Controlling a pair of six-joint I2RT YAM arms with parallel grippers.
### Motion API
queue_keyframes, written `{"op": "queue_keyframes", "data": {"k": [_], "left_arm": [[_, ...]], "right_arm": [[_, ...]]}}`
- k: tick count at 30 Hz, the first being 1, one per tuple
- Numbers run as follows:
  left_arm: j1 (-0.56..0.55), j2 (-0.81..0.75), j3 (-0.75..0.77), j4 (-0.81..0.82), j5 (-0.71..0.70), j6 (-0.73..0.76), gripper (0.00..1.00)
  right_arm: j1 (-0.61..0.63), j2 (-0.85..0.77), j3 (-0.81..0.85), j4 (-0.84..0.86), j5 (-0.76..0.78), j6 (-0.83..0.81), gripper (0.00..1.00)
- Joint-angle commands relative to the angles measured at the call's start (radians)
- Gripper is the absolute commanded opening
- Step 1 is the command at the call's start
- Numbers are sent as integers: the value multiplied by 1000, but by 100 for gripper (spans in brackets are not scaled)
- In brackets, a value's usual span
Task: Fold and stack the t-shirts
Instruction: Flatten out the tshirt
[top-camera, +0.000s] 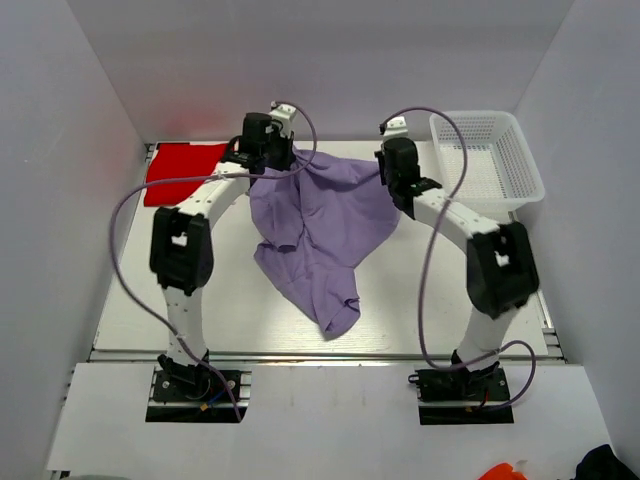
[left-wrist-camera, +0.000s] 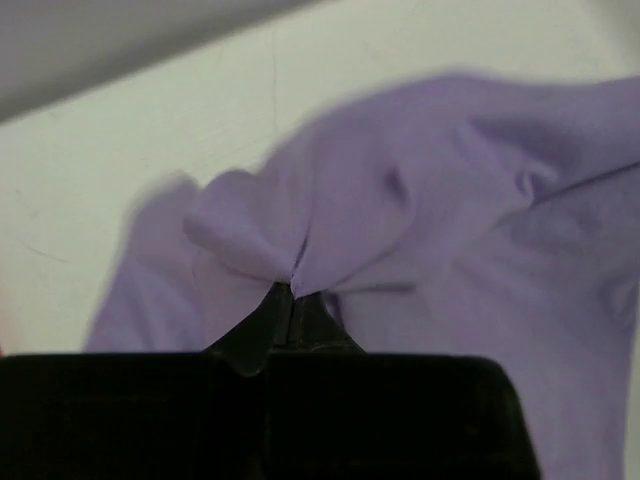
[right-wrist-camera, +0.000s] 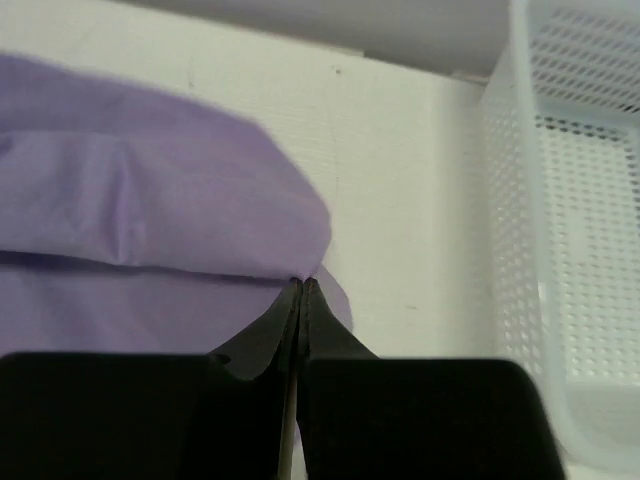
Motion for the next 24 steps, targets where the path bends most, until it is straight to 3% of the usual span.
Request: {"op": "queue_keyframes", "data": {"k": [1, 6, 7, 8, 9, 10, 11, 14, 15, 16, 21, 24], "left_arm": [[30, 155, 198, -7, -28, 6, 0], [48, 365, 352, 2, 73, 17, 0], [48, 386, 387, 17, 73, 17, 12], [48, 423, 402, 28, 73, 17, 34], [57, 438, 419, 28, 73, 17, 80], [58, 449, 453, 28, 73, 6, 97], [58, 449, 465, 19, 73, 6, 100], [58, 440, 485, -4, 64, -6, 100], [58, 422, 467, -13, 64, -6, 100], [58, 373, 452, -13, 64, -6, 100], [36, 195, 338, -140, -2, -35, 100], [27, 19, 109, -136, 19, -101, 100]], "right_arm": [[-61, 150, 225, -20, -52, 103, 0], [-124, 346, 382, -111, -135, 139, 0], [-135, 378, 425, -114, -144, 147, 0], [-139, 406, 437, -118, -153, 148, 3], [-155, 416, 468, -126, -184, 148, 11], [-156, 433, 485, -140, -193, 160, 19], [-164, 462, 515, -140, -218, 164, 36], [-176, 464, 575, -230, -242, 164, 63], [-170, 452, 572, -238, -259, 156, 86], [-172, 425, 565, -236, -268, 148, 90], [-165, 225, 398, -235, -386, 177, 90], [-164, 84, 172, -192, -543, 234, 90]]}}
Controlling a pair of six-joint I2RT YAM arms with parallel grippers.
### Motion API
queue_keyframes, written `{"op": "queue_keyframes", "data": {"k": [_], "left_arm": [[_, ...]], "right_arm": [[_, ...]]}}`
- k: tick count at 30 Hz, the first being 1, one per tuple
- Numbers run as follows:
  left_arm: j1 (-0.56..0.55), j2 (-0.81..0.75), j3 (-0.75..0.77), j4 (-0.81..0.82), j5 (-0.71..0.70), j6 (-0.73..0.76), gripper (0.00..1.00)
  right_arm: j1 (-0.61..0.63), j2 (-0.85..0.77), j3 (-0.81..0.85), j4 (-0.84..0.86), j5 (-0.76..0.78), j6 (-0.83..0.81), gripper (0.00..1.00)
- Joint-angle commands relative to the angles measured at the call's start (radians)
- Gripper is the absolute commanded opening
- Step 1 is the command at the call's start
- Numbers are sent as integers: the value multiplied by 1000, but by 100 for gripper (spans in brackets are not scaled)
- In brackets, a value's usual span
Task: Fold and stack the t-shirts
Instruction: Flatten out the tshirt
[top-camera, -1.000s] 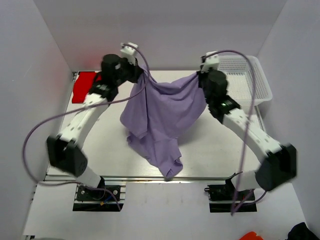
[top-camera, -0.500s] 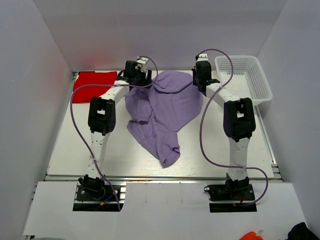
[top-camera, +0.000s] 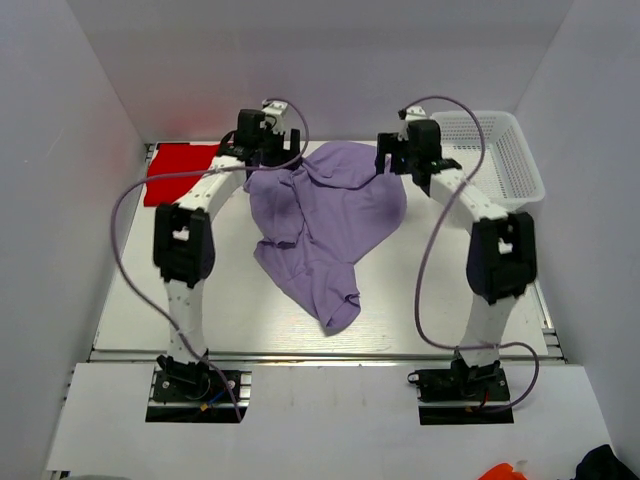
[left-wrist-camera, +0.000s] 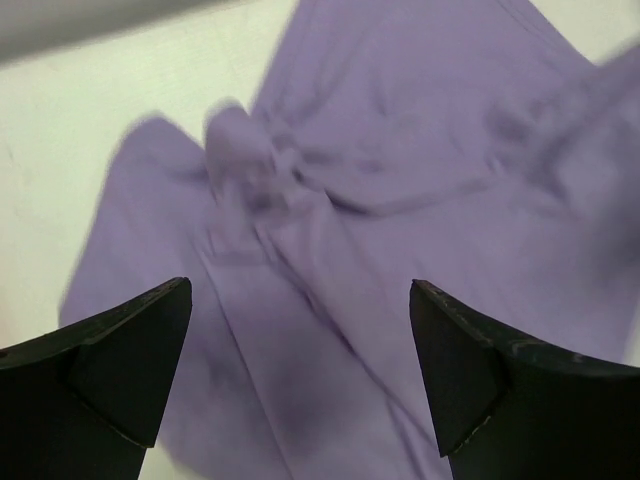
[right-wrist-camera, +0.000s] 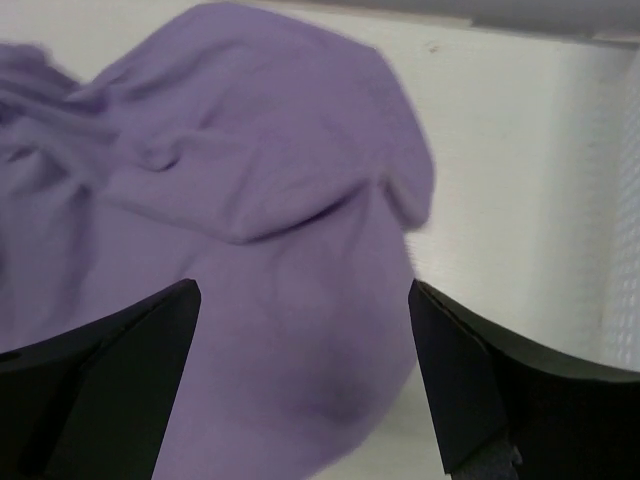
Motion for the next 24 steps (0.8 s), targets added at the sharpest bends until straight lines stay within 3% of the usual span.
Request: {"op": "queue_keyframes", "data": {"k": [1, 2, 3, 5, 10, 16, 24], "left_arm": [[-20, -272, -202, -21, 29, -89, 100], [-20, -315, -350, 27, 73, -136, 100], [-20, -357, -418, 45, 83, -160, 100], [-31, -460, -593, 93, 144, -195, 100], [-71, -530, -845, 178, 279, -279, 100], [-108, -497, -946, 214, 279, -290, 100], [-88, -408, -911, 170, 227, -293, 100]], "right_arm": [[7, -177, -176, 109, -191, 60, 90], [8, -241, -216, 129, -241, 72, 90], [10, -261, -324, 146, -278, 82, 90], [8, -299, -391, 208, -341, 103, 90], [17, -278, -489, 229, -462, 152, 90], [34, -200, -505, 254, -451, 158, 90], [53, -70, -486, 239, -427, 177, 90]]}}
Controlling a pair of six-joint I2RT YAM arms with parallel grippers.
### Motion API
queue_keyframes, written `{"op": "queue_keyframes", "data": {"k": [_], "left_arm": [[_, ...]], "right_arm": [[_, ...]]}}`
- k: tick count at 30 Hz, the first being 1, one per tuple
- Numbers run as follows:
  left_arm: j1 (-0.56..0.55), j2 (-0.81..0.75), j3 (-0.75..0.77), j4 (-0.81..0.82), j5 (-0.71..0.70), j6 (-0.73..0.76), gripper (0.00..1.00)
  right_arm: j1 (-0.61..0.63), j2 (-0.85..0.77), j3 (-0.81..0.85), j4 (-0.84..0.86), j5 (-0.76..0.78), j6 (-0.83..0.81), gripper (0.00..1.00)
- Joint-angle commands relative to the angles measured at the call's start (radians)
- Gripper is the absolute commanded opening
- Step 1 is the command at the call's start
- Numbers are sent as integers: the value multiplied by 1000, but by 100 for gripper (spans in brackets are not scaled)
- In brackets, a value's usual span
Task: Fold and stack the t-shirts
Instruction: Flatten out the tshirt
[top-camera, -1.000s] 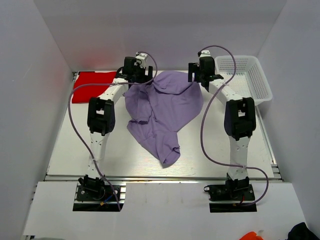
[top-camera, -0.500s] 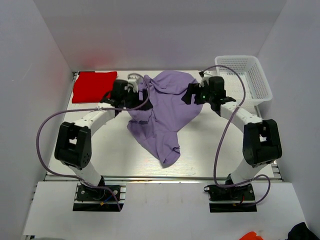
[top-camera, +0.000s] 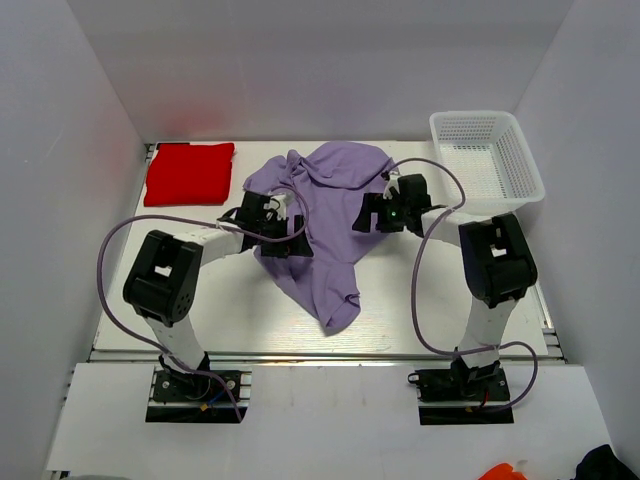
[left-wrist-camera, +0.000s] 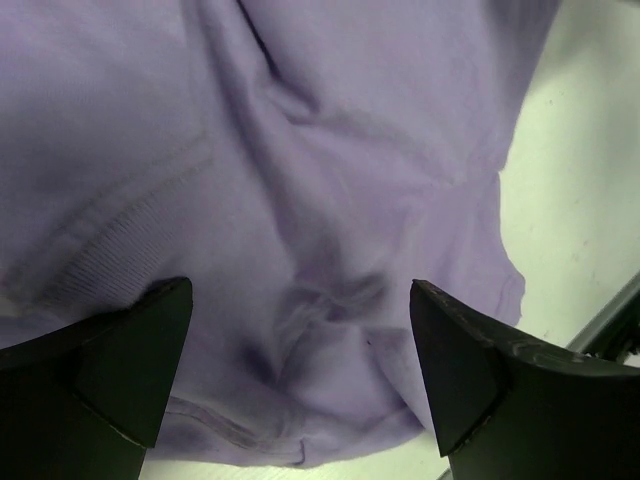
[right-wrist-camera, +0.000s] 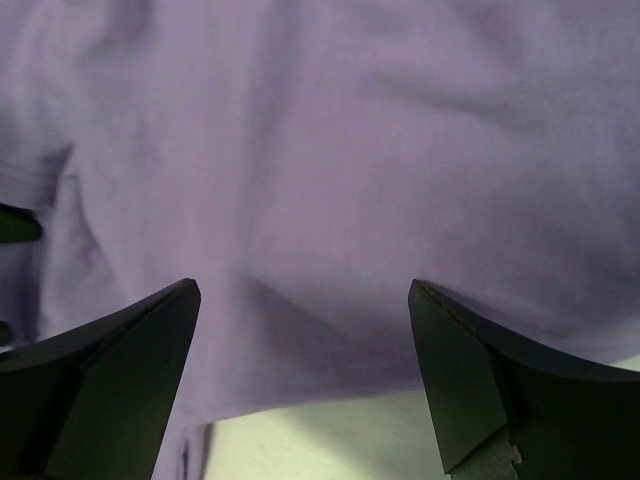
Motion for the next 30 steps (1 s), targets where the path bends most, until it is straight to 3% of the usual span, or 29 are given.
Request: {"op": "queue_keyframes", "data": {"k": [1, 8, 15, 20, 22, 27, 30], "left_arm": [[25, 18, 35, -31, -47, 2, 100], [34, 49, 62, -65, -192, 2, 100], [63, 137, 279, -115, -269, 50, 100], [73, 142, 420, -158, -257, 86, 100], [73, 86, 420, -167, -246, 98, 100], [73, -121, 248, -177, -358, 88, 100], [73, -245, 129, -222, -467, 26, 100]], "right_arm": [[13, 25, 13, 38, 7, 19, 90], [64, -4, -103, 48, 77, 45, 90], [191, -191, -350, 117, 64, 113, 90], [240, -321, -354, 71, 125, 96, 90], [237, -343, -326, 47, 147, 90, 90], [231, -425, -246, -65, 322, 94, 90], [217, -473, -225, -151, 542, 127, 90]]}}
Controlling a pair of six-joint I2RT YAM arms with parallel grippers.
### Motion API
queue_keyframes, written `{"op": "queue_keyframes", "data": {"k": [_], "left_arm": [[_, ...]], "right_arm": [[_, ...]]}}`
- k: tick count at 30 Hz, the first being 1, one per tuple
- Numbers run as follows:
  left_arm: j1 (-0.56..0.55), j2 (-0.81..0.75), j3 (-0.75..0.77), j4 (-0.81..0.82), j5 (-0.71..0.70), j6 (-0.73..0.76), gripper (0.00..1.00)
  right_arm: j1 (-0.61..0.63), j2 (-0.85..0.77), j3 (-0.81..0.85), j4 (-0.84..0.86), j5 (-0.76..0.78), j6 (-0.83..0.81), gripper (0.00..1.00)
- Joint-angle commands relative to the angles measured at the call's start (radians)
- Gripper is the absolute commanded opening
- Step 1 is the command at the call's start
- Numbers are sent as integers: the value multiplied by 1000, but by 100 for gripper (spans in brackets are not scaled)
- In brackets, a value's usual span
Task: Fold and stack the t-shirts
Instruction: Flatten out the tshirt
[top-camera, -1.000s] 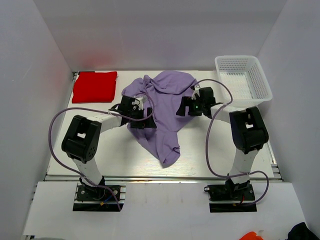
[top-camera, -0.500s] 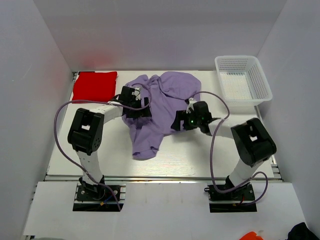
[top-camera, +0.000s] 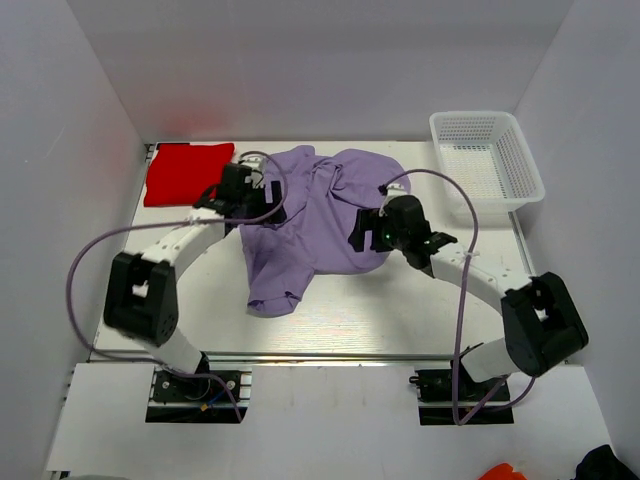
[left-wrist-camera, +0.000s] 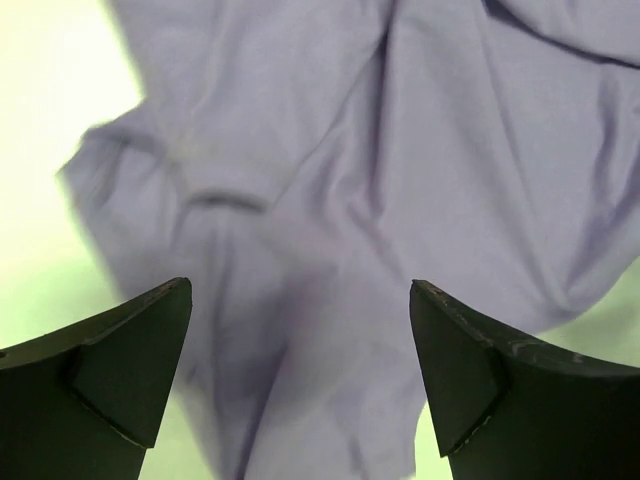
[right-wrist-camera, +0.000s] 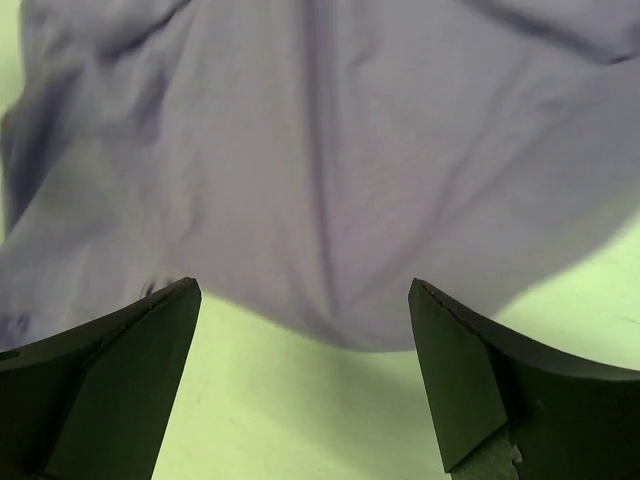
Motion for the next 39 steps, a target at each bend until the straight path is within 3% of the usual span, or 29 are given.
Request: {"op": "queue_keyframes", "data": {"k": [1, 5, 13, 14, 16, 22, 23, 25, 26, 34, 39], "left_arm": [[0, -160, -127, -70, -142, -74, 100], [0, -214, -220, -138, -254, -130, 100], [9, -204, -343, -74, -256, -148, 100], [9, -184, -343, -64, -256, -148, 96], [20, -112, -312, -64, -247, -148, 78], [30, -12, -278, -24, -168, -130, 47], [39, -12, -278, -24, -168, -130, 25], [40, -3, -269, -37, -188, -130, 5], [40, -3, -260, -37, -197, -130, 0], [40, -91, -295, -35, -208, -120, 0], [40, -111, -304, -35, -217, -120, 0]], "right_arm": [[-21, -56, 47, -116, 264, 38, 90], [-64, -64, 21, -206, 456, 60, 90], [-176, -15, 1, -222, 423, 57, 90], [-179, -7, 7, -222, 415, 54, 90], [-193, 10, 16, -213, 361, 45, 90], [-208, 91, 53, -182, 304, 9, 90], [-214, 109, 57, -177, 304, 12, 90], [-217, 135, 80, -164, 301, 23, 90], [-225, 154, 96, -150, 286, 29, 90], [-259, 272, 172, -99, 249, 49, 82], [-273, 342, 215, -96, 258, 55, 65]]}}
